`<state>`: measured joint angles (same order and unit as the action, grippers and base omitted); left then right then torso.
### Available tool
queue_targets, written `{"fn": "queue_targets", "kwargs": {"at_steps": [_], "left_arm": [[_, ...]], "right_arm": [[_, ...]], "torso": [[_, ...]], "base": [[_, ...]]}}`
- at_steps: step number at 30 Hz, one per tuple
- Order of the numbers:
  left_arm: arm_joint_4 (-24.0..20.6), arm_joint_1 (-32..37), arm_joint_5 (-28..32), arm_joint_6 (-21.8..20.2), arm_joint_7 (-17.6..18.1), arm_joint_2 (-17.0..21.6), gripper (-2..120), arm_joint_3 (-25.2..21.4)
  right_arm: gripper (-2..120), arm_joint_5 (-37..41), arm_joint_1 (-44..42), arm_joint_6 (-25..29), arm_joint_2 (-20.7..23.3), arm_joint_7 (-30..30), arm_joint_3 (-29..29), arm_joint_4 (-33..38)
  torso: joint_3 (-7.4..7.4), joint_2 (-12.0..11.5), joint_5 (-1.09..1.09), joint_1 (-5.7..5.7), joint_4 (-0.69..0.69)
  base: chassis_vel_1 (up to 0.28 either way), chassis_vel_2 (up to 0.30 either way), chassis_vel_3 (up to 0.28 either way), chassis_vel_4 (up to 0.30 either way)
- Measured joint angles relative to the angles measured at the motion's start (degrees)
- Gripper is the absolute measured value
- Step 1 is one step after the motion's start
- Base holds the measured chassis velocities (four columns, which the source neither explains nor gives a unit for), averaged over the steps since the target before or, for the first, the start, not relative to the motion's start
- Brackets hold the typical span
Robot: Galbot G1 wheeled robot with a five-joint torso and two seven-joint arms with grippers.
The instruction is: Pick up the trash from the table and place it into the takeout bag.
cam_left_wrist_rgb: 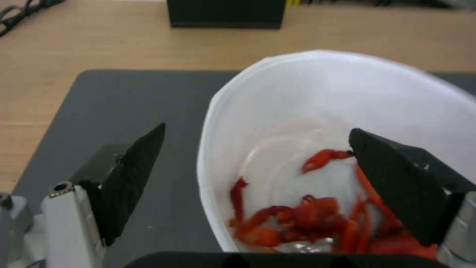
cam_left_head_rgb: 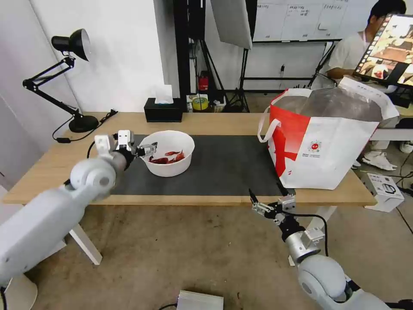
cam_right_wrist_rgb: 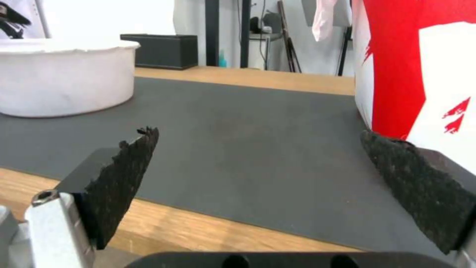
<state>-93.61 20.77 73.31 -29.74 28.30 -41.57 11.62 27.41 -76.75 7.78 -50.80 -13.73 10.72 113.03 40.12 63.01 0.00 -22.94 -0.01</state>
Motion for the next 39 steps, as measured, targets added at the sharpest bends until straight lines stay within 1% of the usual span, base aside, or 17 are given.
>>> {"fn": "queue_targets", "kwargs": {"at_steps": [1, 4, 5, 6, 7, 8, 9, 12, 13, 15, 17, 20, 29, 33, 36, 37, 39], "left_arm": [[0.0, 0.0, 0.0, 0.0, 0.0, 0.0, 100, 0.0], [2.17, -2.39, 1.33, -3.79, 3.88, -1.62, 100, 1.65], [2.17, -2.39, 1.33, -3.79, 3.88, -1.62, 100, 1.65], [2.69, -2.78, 1.8, -4.73, 4.91, -1.95, 100, 1.86], [3.53, -3.41, 3.17, -6.74, 6.94, -2.5, 100, 2.03], [4.02, -3.84, 3.99, -7.93, 8.01, -2.81, 100, 2.15], [4.02, -3.84, 3.99, -7.93, 8.01, -2.81, 100, 2.15], [4.97, -4.89, 6.84, -10.78, 10.2, -3.37, 100, 2.47], [4.97, -4.89, 6.84, -10.78, 10.2, -3.37, 100, 2.47], [5.67, -5.64, 9.08, -12.37, 11.47, -3.81, 100, 2.68], [6.02, -6.03, 10.05, -12.65, 12.12, -4.05, 100, 2.8], [7.59, -7.51, 12.87, -12.85, 14.54, -4.85, 100, 3.8], [9.21, -9.19, 15.62, -12.75, 17.31, -6.11, 100, 6.08], [9.58, -9.75, 16.42, -12.67, 18.36, -6.61, 97, 6.69], [9.98, -10.33, 17.43, -12.59, 19.89, -6.99, 82, 7.16], [9.98, -10.33, 17.43, -12.59, 19.89, -6.99, 82, 7.16], [10.1, -10.87, 18.32, -12.55, 20.27, -6.83, 74, 8.02]], "right_arm": [[100, 0.0, 0.0, 0.0, 0.0, 0.0, 0.0, 0.0], [100, 0.0, 0.0, 0.0, 0.0, 0.0, 0.0, 0.0], [100, 0.0, 0.0, 0.0, 0.0, 0.0, 0.0, 0.0], [100, 0.0, 0.0, 0.0, 0.0, 0.0, 0.01, 0.0], [100, 0.0, 0.0, 0.0, 0.0, 0.0, 0.0, 0.0], [100, 0.0, 0.0, 0.0, 0.0, 0.0, 0.0, 0.0], [100, 0.0, 0.0, 0.0, 0.0, 0.0, 0.0, 0.0], [100, 0.0, 0.0, 0.0, 0.0, 0.0, 0.0, 0.0], [100, 0.0, 0.0, 0.0, 0.0, 0.0, 0.0, 0.0], [100, 0.0, 0.0, 0.0, 0.0, 0.0, 0.0, 0.0], [100, 0.0, 0.0, 0.0, 0.0, 0.0, 0.0, 0.0], [100, 0.0, 0.0, 0.0, 0.0, 0.0, 0.0, 0.0], [100, 0.0, 0.0, 0.0, 0.0, 0.0, 0.01, 0.0], [100, 0.0, 0.0, 0.0, 0.0, 0.0, 0.0, 0.0], [100, 0.0, 0.0, 0.0, 0.0, 0.0, 0.0, 0.0], [100, 0.0, 0.0, 0.0, 0.0, 0.0, 0.0, 0.0], [100, 0.0, 0.0, 0.0, 0.0, 0.0, 0.0, 0.0]], "torso": [[0.0, 0.0, 0.0, 0.0, 0.0], [-0.01, 0.0, 0.0, 0.02, 0.0], [-0.01, 0.0, 0.0, 0.02, 0.0], [0.0, 0.0, 0.0, 0.01, 0.0], [0.0, 0.0, 0.0, 0.02, 0.01], [0.0, 0.0, 0.0, 0.02, 0.01], [0.0, 0.0, 0.0, 0.02, 0.01], [-0.01, 0.01, 0.0, 0.02, 0.01], [-0.01, 0.01, 0.0, 0.02, 0.01], [-0.01, 0.01, 0.0, 0.02, 0.01], [-0.01, 0.01, 0.0, 0.02, 0.01], [-0.01, 0.01, 0.0, 0.02, 0.01], [-0.01, 0.01, -0.01, 0.02, 0.01], [-0.01, 0.01, 0.0, 0.02, 0.01], [-0.01, 0.01, 0.0, 0.02, 0.0], [-0.01, 0.01, 0.0, 0.02, 0.0], [-0.01, 0.01, -0.01, 0.02, 0.0]], "base": [[0.0, 0.0, 0.0, 0.0], [0.0, 0.0, 0.0, 0.0], [0.0, 0.0, 0.0, 0.0], [0.0, 0.0, 0.0, 0.0], [0.0, 0.0, 0.0, 0.0], [0.0, 0.0, 0.0, 0.0], [0.0, 0.0, 0.0, 0.0], [0.0, 0.0, 0.0, 0.0], [0.0, 0.0, 0.0, 0.0], [0.0, 0.0, 0.0, 0.0], [0.0, 0.0, 0.0, 0.0], [0.0, 0.0, 0.0, 0.0], [0.0, 0.0, 0.0, 0.0], [0.0, 0.0, 0.0, 0.0], [0.0, 0.0, 0.0, 0.0], [0.0, 0.0, 0.0, 0.0], [0.0, 0.0, 0.0, 0.0]]}}
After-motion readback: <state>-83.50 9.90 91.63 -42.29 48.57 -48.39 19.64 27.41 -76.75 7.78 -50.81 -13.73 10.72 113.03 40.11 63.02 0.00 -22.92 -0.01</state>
